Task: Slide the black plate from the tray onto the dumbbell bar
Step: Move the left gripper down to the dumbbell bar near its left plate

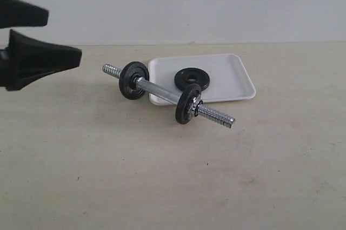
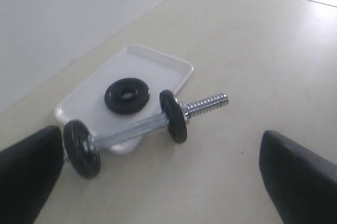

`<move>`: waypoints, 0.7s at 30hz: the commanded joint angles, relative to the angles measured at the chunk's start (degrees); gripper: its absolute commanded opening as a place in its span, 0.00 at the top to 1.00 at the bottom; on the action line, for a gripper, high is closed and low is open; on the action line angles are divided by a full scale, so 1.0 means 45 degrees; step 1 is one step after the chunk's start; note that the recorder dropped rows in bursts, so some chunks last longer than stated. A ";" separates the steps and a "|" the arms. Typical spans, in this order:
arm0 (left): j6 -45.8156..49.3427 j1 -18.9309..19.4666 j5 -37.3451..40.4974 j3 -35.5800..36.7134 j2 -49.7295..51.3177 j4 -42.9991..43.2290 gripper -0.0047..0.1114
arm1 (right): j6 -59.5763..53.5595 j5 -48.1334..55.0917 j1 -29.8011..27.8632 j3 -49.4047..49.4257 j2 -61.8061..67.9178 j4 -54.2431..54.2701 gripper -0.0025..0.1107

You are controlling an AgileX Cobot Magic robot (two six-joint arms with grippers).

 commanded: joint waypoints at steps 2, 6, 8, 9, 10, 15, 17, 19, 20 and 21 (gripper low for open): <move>0.1167 -0.1909 -0.0206 -0.2395 0.2141 -0.0225 0.16 | -0.0457 -0.0498 0.0770 0.0514 0.0015 0.0350 0.25; 0.1221 -0.3252 -0.0841 -0.3571 0.3925 0.0937 0.16 | -0.0764 -0.1243 0.2073 0.1046 0.0015 0.0502 0.25; 0.1221 -0.3792 -0.1260 -0.3988 0.4776 0.2261 0.16 | -0.0962 -0.1757 0.2684 0.1216 0.0015 0.0354 0.25; 0.0934 -0.4039 -0.1585 -0.4153 0.5219 0.2954 0.16 | -0.0989 -0.2042 0.2946 0.1240 0.0015 0.0225 0.25; 0.0317 -0.4230 -0.1942 -0.4295 0.5628 0.3522 0.16 | -0.0989 -0.2225 0.3120 0.1240 0.0015 0.0080 0.25; -0.0712 -0.4423 -0.3171 -0.4423 0.6878 0.4346 0.16 | -0.0839 -0.2774 0.3549 0.1240 0.0015 -0.0723 0.25; -0.0712 -0.4423 -0.3500 -0.4423 0.7019 0.4392 0.16 | -0.0523 -0.3196 0.3549 0.1240 0.0015 -0.1260 0.25; -0.0687 -0.4423 -0.3988 -0.4423 0.7019 0.4392 0.16 | -0.0250 -0.3675 0.3549 0.1240 0.0015 -0.1794 0.25; -0.0687 -0.4423 -0.4256 -0.4423 0.7019 0.4346 0.16 | 0.0006 -0.4021 0.3549 0.1240 0.0015 -0.2106 0.25; -0.0711 -0.4423 -0.4524 -0.4423 0.7019 0.4248 0.16 | 0.0273 -0.4305 0.3549 0.1240 0.0015 -0.2296 0.25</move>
